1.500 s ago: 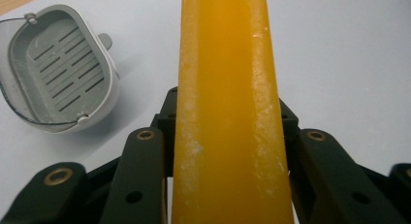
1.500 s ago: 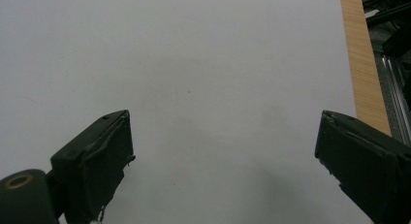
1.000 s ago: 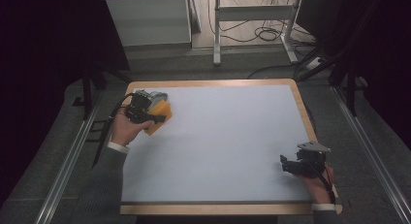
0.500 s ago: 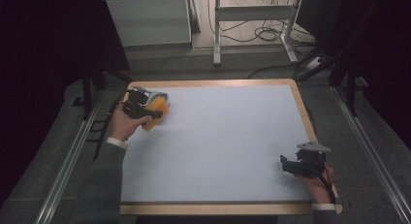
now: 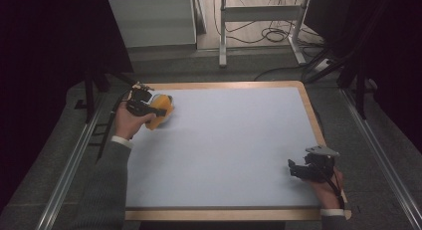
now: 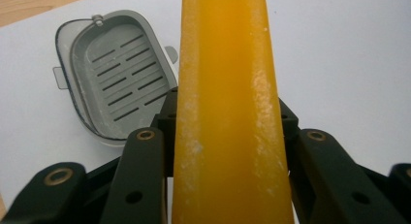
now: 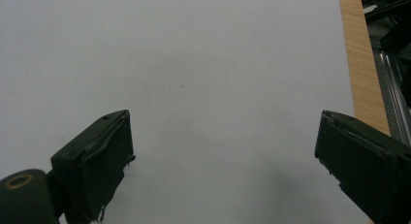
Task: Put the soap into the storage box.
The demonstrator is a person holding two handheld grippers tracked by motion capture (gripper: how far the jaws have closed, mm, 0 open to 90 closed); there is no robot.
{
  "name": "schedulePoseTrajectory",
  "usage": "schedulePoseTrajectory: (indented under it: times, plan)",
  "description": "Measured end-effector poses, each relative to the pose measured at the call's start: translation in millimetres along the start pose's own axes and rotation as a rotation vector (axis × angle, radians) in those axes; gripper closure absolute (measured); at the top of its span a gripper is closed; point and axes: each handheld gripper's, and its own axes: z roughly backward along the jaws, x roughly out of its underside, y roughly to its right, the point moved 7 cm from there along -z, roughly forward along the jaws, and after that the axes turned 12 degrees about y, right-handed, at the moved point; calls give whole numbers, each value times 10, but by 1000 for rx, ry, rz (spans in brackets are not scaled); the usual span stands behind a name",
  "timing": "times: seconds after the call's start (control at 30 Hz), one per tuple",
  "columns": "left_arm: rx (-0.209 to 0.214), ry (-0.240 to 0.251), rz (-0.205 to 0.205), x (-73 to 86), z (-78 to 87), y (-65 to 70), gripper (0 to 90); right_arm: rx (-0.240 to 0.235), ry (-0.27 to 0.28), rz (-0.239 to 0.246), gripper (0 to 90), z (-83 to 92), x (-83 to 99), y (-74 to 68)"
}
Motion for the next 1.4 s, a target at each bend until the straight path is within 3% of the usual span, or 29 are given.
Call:
schedulePoseTrajectory:
  times: [0.97,1.2,1.4]
  plan:
    - [-44,34,91,-271,-248,-247,613,5,-8,-8,67,-9,25,29]
    - [-43,22,126,-269,-371,-354,614,3,-10,-10,67,-14,30,29]
    - [-66,13,151,-275,-447,-472,613,8,-7,-12,67,-10,28,46]
